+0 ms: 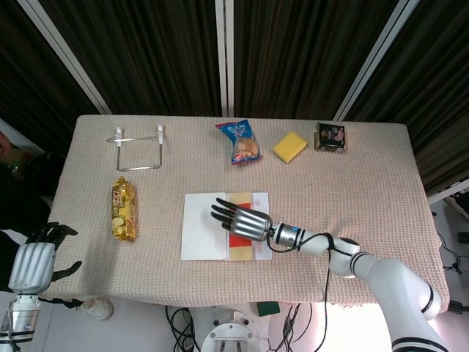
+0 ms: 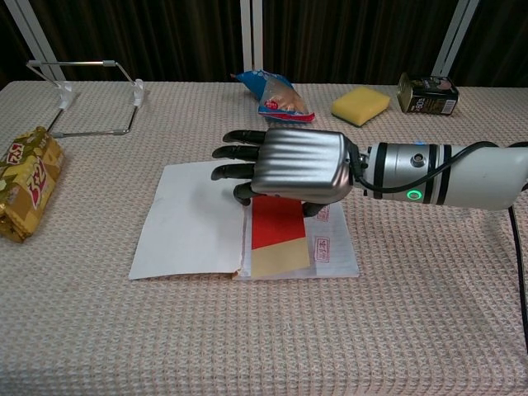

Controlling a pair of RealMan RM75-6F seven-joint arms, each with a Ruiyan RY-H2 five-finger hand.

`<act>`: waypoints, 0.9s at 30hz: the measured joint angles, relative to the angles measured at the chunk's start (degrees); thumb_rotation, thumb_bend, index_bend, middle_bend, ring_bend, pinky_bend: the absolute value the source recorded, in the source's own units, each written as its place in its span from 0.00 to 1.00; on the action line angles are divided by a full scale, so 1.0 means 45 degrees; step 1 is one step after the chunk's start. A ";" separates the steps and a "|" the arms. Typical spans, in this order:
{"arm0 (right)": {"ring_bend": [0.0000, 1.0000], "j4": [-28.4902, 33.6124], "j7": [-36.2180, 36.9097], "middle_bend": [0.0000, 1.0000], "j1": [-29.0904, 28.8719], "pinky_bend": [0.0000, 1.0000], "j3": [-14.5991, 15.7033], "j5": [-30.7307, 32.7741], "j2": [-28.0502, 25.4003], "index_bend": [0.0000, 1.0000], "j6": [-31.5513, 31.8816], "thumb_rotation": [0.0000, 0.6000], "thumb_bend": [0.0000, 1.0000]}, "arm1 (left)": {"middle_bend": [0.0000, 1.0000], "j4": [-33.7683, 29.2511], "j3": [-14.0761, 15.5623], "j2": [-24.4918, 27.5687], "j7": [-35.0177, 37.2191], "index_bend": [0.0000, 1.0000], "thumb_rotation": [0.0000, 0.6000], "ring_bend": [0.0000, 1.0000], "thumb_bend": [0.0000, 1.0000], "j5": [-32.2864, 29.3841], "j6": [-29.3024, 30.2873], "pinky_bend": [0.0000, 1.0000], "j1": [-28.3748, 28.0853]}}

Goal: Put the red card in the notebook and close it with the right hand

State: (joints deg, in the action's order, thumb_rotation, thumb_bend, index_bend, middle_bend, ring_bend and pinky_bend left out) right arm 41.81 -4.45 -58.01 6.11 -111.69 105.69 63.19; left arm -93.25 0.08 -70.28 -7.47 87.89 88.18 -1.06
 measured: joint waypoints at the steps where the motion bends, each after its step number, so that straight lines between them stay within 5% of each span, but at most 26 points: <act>1: 0.00 -0.0001 -0.0014 0.06 -0.0002 0.00 0.0013 0.0016 0.0003 0.22 0.0014 1.00 0.28 | 0.31 0.0004 0.0005 0.0001 0.0002 0.37 1.00 0.21 0.03 -0.0004 -0.0007 0.25 0.0002; 13: 0.00 0.0186 -0.0321 0.03 0.0047 0.00 -0.0014 0.0397 -0.0017 0.09 0.0096 1.00 0.15 | 0.31 0.0083 -0.0014 -0.0023 0.0087 0.37 1.00 0.21 0.03 -0.0002 -0.0008 0.25 0.0007; 27: 0.00 0.0608 -0.0966 0.01 -0.0424 0.00 -0.0279 0.0761 0.0196 0.05 -0.0504 1.00 0.14 | 0.31 0.0196 0.0020 -0.0049 0.0217 0.37 1.00 0.21 0.03 -0.0012 0.0086 0.25 0.0116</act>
State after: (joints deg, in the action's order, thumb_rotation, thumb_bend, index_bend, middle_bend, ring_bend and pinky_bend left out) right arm 44.54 -8.79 -59.92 4.86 -108.26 106.57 60.92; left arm -92.37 0.17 -70.50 -6.49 87.84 88.57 -0.53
